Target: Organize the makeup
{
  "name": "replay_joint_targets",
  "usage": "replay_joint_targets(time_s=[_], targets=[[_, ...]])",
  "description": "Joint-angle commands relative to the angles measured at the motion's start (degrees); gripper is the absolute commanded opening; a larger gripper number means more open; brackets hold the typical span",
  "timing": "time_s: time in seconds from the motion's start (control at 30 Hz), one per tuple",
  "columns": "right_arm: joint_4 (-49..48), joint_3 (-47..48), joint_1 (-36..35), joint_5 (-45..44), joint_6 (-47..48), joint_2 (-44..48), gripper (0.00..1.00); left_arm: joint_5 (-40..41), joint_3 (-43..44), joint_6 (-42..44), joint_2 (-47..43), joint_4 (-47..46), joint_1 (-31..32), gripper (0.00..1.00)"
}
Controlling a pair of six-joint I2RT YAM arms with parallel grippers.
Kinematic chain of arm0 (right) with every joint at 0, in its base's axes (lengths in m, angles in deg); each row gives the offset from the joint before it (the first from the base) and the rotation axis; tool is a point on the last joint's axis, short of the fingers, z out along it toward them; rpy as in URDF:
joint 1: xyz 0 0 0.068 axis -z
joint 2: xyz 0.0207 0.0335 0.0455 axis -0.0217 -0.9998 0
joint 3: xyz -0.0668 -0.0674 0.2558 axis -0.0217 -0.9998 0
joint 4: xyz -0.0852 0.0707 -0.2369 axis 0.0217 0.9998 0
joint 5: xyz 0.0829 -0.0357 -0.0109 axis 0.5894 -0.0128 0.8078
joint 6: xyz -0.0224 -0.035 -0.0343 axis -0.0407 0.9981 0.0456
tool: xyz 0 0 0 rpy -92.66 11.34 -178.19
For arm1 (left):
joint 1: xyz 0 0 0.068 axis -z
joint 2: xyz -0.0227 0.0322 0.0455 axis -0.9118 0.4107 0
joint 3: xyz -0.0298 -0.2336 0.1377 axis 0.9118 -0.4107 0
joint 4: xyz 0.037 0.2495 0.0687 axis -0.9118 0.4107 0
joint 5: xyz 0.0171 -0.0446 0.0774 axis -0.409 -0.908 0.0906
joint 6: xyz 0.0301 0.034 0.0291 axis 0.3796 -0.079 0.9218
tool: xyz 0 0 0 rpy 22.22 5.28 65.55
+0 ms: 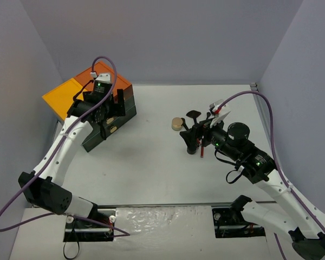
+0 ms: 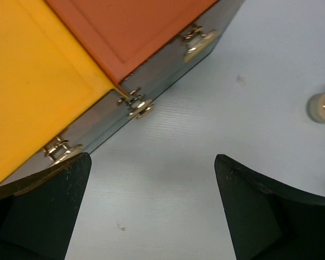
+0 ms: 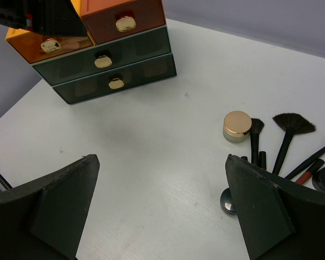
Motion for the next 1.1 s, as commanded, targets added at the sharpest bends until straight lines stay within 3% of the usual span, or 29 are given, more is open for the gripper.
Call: replay_joint_targets(time_s=[0.0, 0.37, 0.83, 1.07], targets=[[-3.2, 3.2, 0.2, -3.9, -0.1, -0.5, 1.00, 3.7, 5.6, -4.4, -1.3, -2.8, 4.7, 0.97], [-0.4, 4.0, 0.3, -10.8, -2.0, 0.9, 1.00, 15.7, 13.1, -20.1, 14.1, -1.5, 5.5, 0.96], [0.1, 1.1, 0.4, -11.2, -0.2, 4.7, 1.00, 23.4, 22.5, -32.1, 24.9, 5.0, 5.5, 0.81], [0.2, -0.9, 0.5, -10.7, 0.6, 7.3, 1.00, 26.1, 31.8, -37.7, 32.0, 11.9, 5.5, 0.74]])
